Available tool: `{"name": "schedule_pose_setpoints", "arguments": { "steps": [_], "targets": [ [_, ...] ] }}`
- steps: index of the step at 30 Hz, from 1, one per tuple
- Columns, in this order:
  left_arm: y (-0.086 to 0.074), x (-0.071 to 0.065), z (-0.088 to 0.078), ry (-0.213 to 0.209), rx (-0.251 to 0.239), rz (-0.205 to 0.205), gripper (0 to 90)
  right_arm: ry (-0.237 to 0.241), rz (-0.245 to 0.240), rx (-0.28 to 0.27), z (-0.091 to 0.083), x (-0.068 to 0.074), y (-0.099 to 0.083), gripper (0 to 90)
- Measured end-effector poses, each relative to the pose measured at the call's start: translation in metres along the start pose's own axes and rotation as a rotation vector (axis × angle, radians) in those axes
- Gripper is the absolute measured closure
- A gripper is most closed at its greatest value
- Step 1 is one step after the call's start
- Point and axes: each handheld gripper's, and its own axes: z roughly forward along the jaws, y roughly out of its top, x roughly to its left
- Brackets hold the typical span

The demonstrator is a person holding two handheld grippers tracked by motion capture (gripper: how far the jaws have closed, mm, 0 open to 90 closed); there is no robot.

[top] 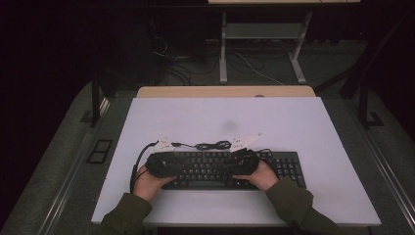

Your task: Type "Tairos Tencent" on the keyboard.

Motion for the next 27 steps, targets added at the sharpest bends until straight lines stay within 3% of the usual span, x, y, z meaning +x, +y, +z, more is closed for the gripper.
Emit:
{"name": "schedule_pose_setpoints", "arguments": {
  "steps": [2, 12, 17, 27],
  "targets": [
    [0.000, 0.000, 0.001, 0.004, -0.004, -0.007, 53.6, 0.010, -0.011, 0.011, 0.002, 0.001, 0.000, 89.1],
    [-0.001, 0.000, 0.002, 0.015, -0.026, -0.023, 38.1, 0.034, -0.033, 0.058, 0.012, 0.009, -0.002, 89.3],
    [-0.001, 0.000, 0.002, 0.018, -0.028, -0.022, 36.2, 0.023, -0.042, 0.095, 0.018, 0.012, -0.003, 89.3],
    [0.001, 0.000, 0.003, 0.020, -0.031, -0.017, 36.2, 0.025, -0.039, 0.096, 0.018, 0.013, -0.003, 89.3]
  ]
}}
